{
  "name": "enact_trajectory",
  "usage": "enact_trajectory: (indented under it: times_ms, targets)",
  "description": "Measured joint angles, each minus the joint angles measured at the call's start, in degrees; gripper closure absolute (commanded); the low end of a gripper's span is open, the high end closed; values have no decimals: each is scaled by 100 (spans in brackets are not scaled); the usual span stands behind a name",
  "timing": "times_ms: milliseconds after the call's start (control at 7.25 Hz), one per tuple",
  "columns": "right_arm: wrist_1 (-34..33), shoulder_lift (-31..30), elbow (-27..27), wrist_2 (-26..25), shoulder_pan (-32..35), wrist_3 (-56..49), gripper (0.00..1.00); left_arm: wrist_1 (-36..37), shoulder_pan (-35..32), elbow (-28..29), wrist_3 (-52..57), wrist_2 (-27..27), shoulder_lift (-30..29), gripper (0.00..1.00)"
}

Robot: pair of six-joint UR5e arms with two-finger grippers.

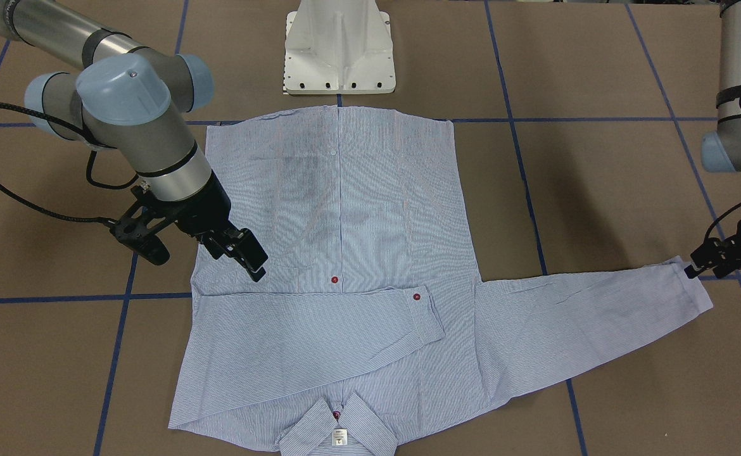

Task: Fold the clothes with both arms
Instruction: 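Raise the right gripper while the left gripper approaches the other cuff, then grasp the other sleeve cuff with the left gripper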

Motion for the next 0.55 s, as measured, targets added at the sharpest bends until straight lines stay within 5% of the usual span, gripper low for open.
enact_trajectory:
  times_ms: [552]
  targets:
    - [5, 2, -11, -25, -3, -92, 1, -114, 111, 217, -66, -6, -39, 43]
